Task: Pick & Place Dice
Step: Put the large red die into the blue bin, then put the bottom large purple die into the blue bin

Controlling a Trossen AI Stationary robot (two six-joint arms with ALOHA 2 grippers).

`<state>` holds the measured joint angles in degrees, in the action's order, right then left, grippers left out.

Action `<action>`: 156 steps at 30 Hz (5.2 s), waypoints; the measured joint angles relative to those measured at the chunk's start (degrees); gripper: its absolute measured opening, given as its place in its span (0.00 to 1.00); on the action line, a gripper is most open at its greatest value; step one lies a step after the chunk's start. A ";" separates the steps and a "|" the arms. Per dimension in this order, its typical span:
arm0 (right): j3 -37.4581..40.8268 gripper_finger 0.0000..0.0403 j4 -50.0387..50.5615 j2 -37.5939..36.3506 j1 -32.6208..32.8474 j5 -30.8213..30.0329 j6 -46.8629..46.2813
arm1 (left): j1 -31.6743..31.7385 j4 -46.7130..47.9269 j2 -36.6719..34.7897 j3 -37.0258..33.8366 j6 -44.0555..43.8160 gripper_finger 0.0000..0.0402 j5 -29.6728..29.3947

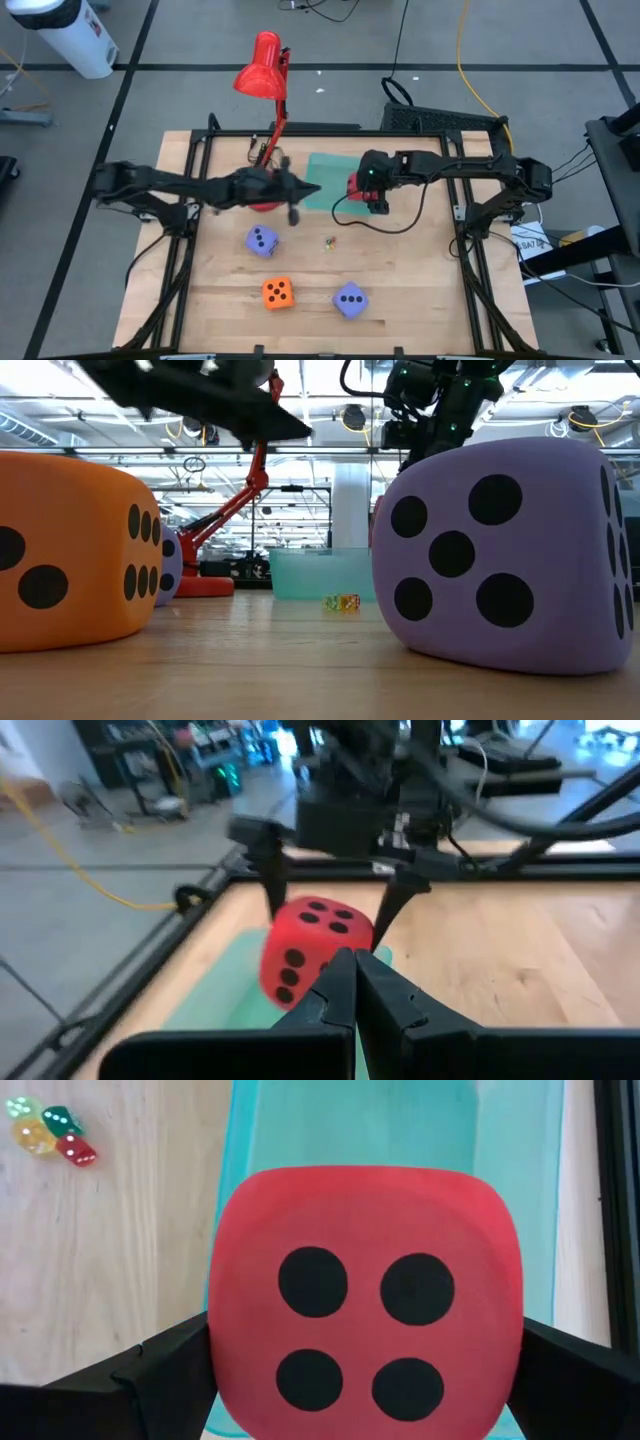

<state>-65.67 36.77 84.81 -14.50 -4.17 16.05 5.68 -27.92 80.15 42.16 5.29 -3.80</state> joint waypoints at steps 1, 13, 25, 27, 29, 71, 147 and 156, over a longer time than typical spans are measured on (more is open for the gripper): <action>0.00 0.99 -0.12 0.02 0.00 0.01 0.08 | 0.62 -0.47 2.28 1.31 -0.03 0.00 1.09; 0.00 0.99 -3.41 -0.04 0.00 0.01 1.14 | 5.84 -2.21 20.80 14.54 -2.79 0.00 9.39; 0.00 0.99 -7.87 -0.04 0.00 2.71 1.77 | 7.81 0.79 20.91 18.94 -5.41 0.00 10.79; 0.00 0.99 -8.04 -0.04 0.00 2.73 1.75 | 8.54 2.23 20.99 18.94 -6.03 0.00 10.78; 0.00 0.99 -8.19 -0.04 0.00 2.71 1.75 | 9.27 2.21 21.95 18.94 -7.55 0.00 11.16; 30.70 0.98 -50.53 -35.31 0.00 17.76 -11.07 | 4.93 15.74 -45.09 -22.22 -3.86 0.00 -0.73; -11.80 0.23 -6.05 3.16 37.95 -26.05 -34.26 | 5.56 12.35 -47.29 -31.27 -6.49 0.09 -0.72; -19.63 0.67 4.70 12.34 38.29 -5.92 -44.87 | 5.56 12.30 -47.29 -31.27 -6.55 0.09 -0.69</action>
<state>-85.30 41.47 97.15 23.79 -10.09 -28.82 11.25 -15.62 32.86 10.90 -1.26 -4.49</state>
